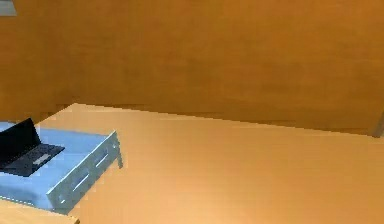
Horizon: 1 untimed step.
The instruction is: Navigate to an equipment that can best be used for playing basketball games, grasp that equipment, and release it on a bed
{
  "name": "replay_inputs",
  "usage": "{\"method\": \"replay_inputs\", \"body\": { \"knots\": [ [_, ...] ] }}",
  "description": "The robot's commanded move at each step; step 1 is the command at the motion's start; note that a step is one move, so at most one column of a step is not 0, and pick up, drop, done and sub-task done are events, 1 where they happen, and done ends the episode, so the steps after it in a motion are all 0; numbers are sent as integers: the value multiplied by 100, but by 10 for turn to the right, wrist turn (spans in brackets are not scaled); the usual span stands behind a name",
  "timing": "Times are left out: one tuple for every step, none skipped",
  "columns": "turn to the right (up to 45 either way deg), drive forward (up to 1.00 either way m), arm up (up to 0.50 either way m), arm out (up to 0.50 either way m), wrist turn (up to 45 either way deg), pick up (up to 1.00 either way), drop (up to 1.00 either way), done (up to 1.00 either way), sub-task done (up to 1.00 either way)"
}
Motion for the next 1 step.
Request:
{"method": "replay_inputs", "body": {
  "knots": [
    [-450,0,0,0,0,0,0,0,0]
  ]
}}
